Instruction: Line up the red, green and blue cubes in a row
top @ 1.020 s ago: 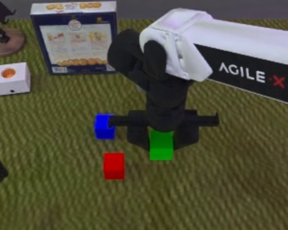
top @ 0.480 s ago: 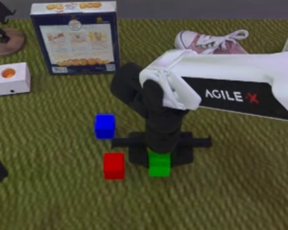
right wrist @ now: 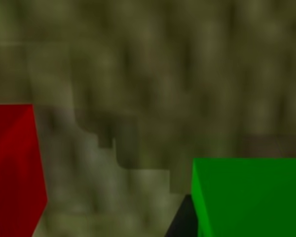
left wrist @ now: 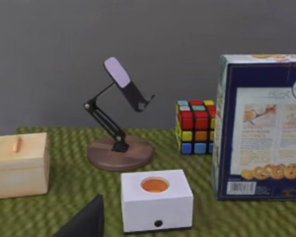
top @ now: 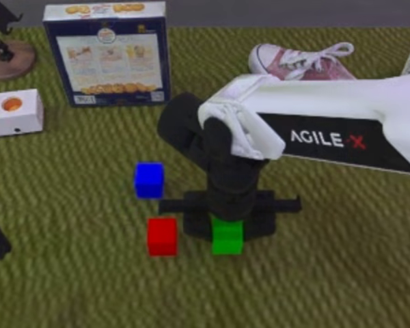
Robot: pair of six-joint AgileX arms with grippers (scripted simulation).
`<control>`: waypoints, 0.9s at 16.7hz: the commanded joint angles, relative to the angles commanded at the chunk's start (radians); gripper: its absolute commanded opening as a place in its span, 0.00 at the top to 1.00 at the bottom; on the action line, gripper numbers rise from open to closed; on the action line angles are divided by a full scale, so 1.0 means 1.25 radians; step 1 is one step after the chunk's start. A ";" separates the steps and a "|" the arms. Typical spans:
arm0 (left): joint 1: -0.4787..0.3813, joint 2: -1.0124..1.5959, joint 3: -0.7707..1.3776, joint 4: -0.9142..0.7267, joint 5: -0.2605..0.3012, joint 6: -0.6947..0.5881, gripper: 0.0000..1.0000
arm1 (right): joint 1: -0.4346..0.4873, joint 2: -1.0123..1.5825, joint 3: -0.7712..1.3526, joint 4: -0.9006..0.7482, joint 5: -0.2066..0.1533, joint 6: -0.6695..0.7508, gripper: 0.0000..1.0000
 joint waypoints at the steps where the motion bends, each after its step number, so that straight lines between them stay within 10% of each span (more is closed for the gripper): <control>1: 0.000 0.000 0.000 0.000 0.000 0.000 0.00 | 0.000 0.000 0.000 0.000 0.000 0.000 0.62; 9: 0.000 0.000 0.000 0.000 0.000 0.000 0.00 | 0.000 0.000 0.000 0.000 0.000 0.000 0.02; 15: 0.000 0.000 0.000 0.000 0.000 0.000 0.00 | 0.000 0.000 0.000 0.000 0.000 0.000 0.00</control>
